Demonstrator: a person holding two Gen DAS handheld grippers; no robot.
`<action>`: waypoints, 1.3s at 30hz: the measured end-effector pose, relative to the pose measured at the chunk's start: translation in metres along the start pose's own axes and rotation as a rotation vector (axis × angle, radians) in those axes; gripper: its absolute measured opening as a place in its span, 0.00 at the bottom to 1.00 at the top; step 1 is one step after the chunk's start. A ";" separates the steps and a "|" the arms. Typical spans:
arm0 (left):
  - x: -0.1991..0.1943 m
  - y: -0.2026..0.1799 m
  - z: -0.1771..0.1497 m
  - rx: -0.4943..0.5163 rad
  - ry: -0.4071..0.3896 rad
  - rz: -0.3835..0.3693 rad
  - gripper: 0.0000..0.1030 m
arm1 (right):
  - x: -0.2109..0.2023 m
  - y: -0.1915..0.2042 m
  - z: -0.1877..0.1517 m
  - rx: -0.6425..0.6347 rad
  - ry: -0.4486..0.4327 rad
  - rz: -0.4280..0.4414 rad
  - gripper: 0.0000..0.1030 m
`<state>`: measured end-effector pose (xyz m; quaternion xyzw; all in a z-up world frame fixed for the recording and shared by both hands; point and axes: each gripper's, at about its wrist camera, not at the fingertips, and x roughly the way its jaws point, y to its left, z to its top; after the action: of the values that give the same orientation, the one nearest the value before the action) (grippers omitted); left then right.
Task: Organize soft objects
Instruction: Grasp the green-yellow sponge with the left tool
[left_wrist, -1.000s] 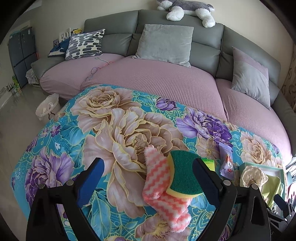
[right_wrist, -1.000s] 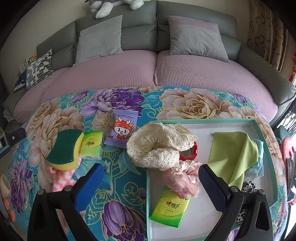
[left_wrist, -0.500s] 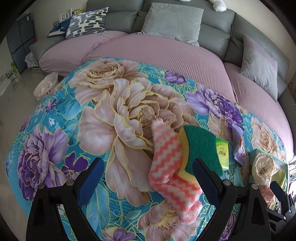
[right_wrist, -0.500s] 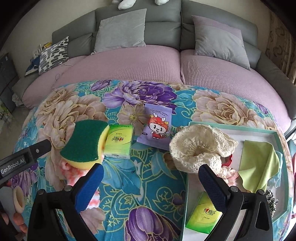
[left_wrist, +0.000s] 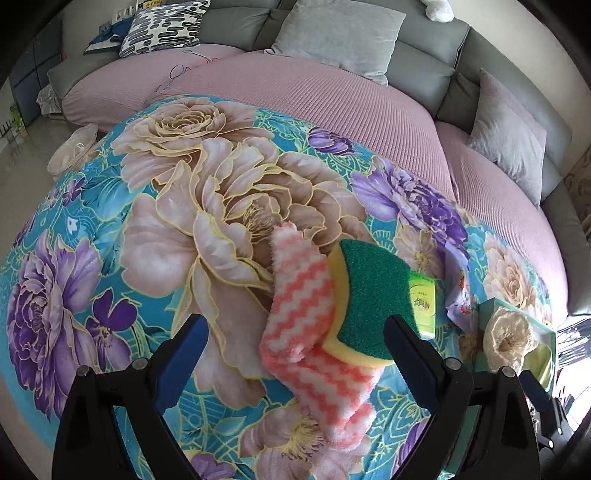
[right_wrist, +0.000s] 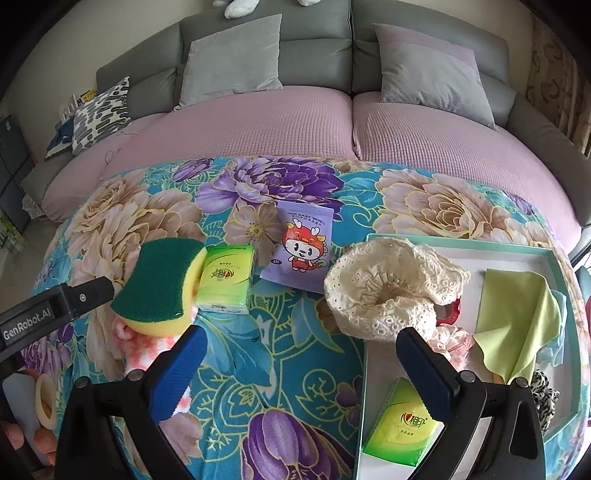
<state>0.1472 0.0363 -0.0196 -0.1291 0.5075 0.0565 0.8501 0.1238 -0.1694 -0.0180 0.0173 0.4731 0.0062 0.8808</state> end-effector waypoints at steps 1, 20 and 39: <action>0.000 0.000 0.000 -0.007 -0.004 -0.009 0.93 | 0.000 -0.001 0.000 0.003 -0.001 0.000 1.00; 0.024 -0.051 -0.006 0.139 0.041 -0.030 0.93 | -0.018 -0.043 0.001 0.114 -0.042 -0.043 1.00; 0.037 -0.066 -0.009 0.217 0.038 -0.017 0.71 | -0.015 -0.040 -0.001 0.102 -0.035 -0.056 1.00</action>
<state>0.1730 -0.0311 -0.0455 -0.0417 0.5257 -0.0083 0.8496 0.1146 -0.2097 -0.0068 0.0489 0.4579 -0.0431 0.8866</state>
